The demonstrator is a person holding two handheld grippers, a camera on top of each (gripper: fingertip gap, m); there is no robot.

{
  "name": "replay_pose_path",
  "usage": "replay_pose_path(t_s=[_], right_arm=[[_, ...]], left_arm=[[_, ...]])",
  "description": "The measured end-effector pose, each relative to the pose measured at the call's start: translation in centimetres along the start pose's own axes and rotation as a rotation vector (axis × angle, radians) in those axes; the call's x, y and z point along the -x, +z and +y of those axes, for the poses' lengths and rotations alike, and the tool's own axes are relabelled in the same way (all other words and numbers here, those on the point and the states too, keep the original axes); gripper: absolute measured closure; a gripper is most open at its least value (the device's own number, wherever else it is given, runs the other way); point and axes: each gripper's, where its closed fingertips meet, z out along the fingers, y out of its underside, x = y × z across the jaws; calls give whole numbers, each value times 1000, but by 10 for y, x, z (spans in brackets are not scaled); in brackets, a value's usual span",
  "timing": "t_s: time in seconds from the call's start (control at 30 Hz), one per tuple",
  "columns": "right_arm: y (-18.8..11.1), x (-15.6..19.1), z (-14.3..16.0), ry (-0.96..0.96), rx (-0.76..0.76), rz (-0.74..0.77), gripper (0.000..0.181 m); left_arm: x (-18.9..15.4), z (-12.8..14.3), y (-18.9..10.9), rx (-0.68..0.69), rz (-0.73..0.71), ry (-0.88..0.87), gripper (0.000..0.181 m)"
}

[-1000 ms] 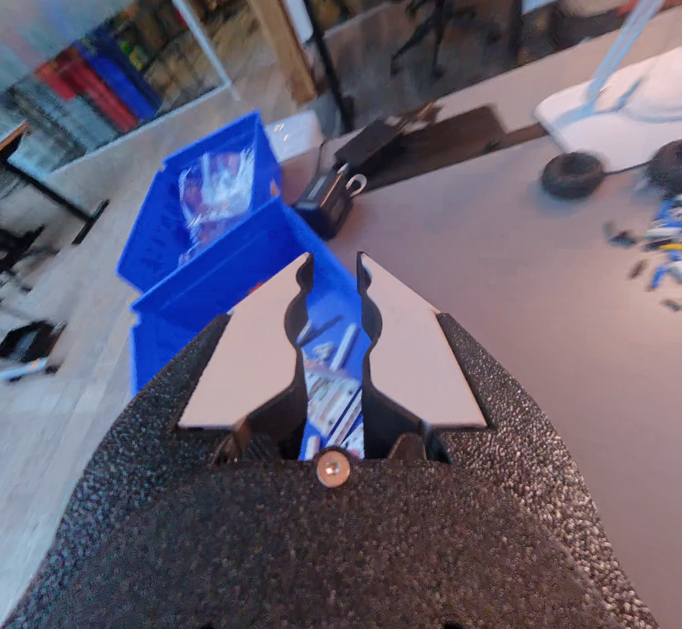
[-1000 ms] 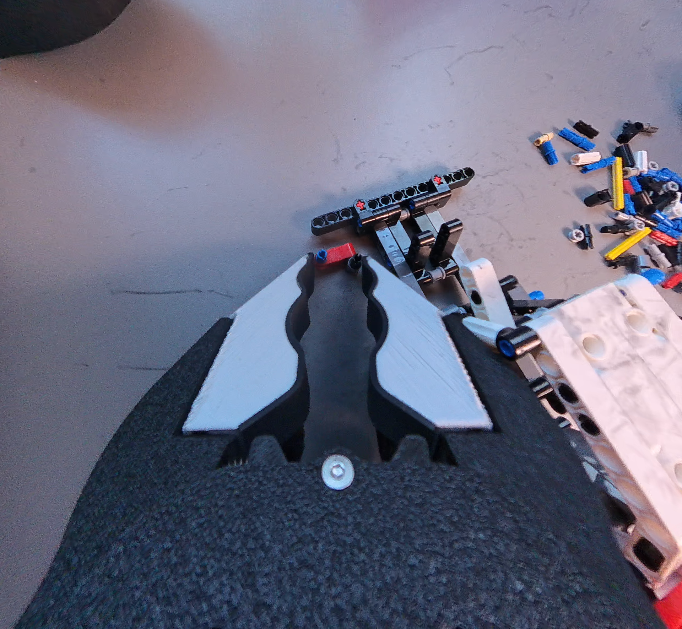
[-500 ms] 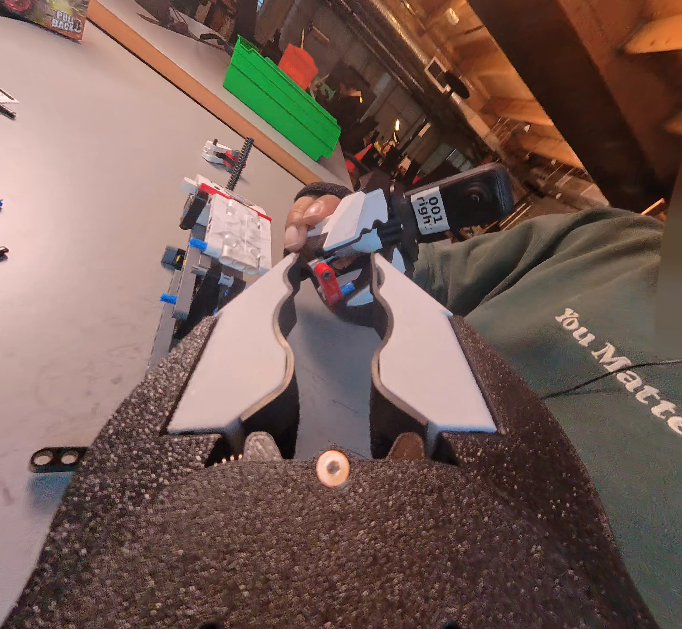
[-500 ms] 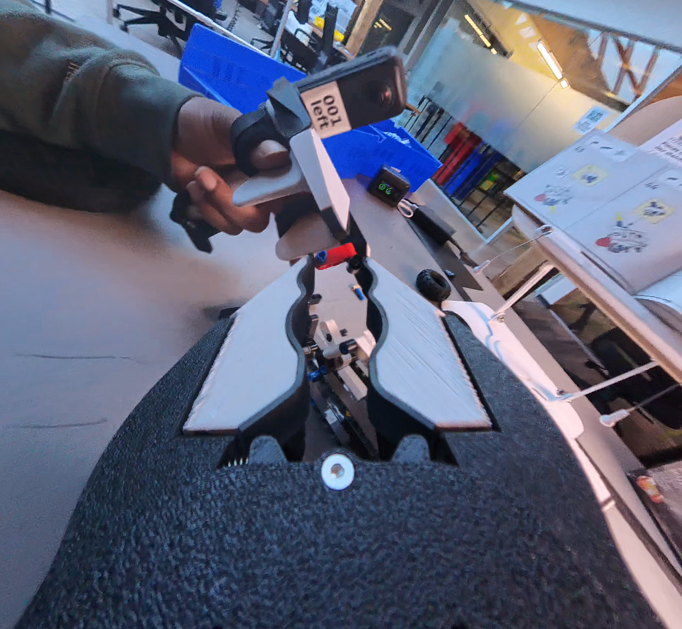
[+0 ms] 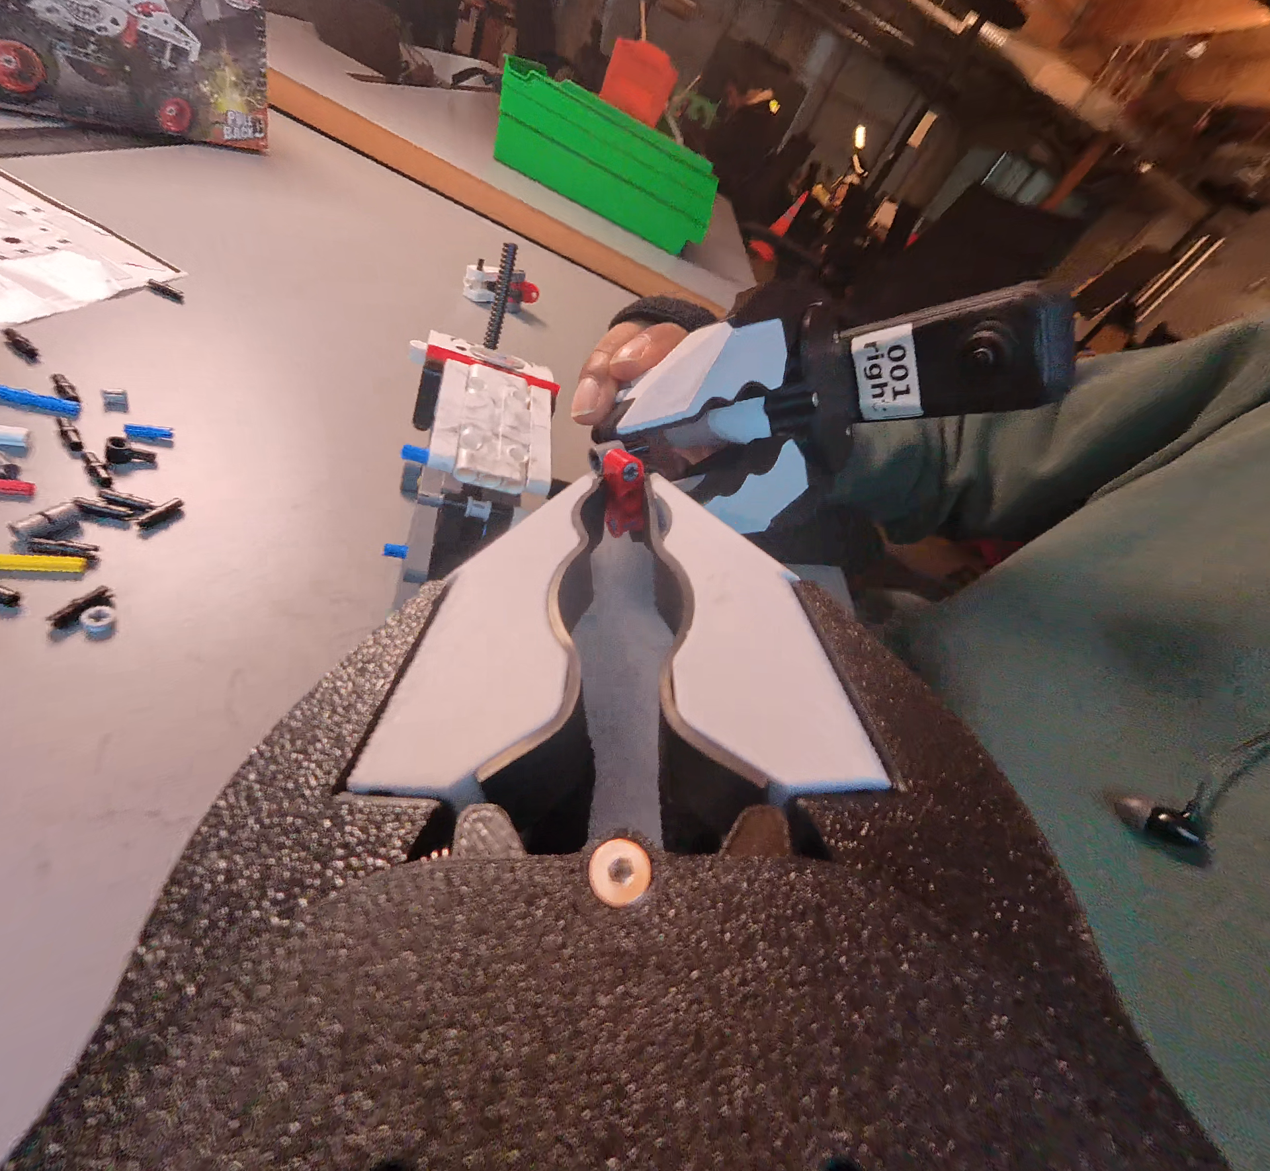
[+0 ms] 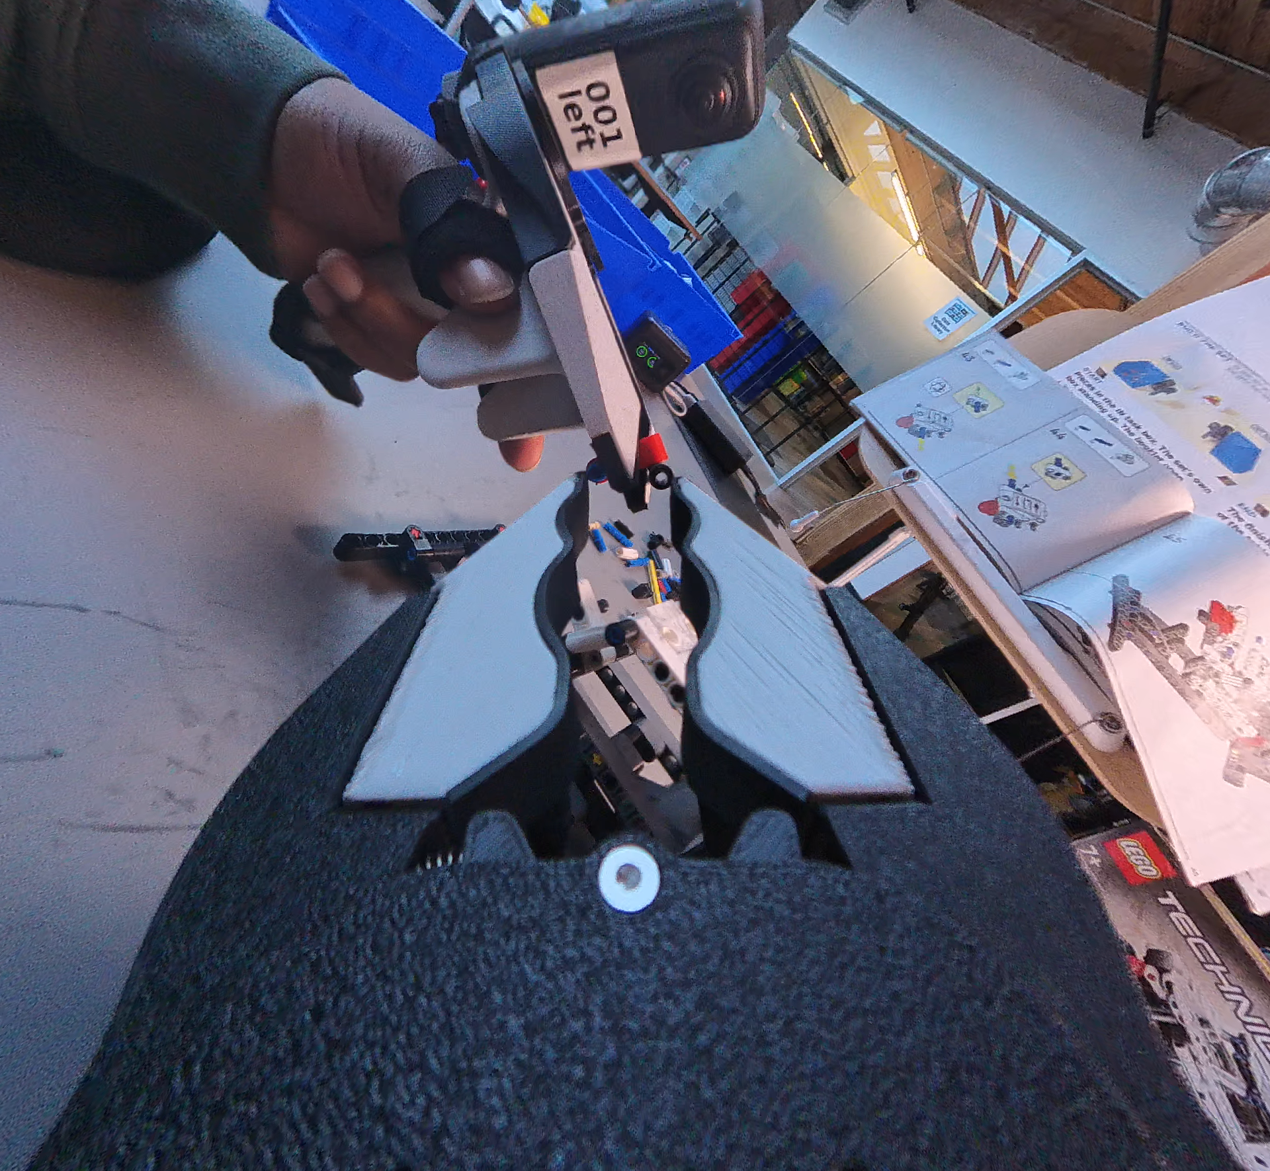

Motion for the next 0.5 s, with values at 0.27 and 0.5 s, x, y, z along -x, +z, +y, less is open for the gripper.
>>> replay_pose_path(t_s=[0.27,0.5], right_arm=[[-1,9,12,9,15,-83,164],[-4,16,17,-120,62,-110,165]], left_arm=[[6,14,1,51,36,-49,172],[6,25,4,156,22,-56,171]])
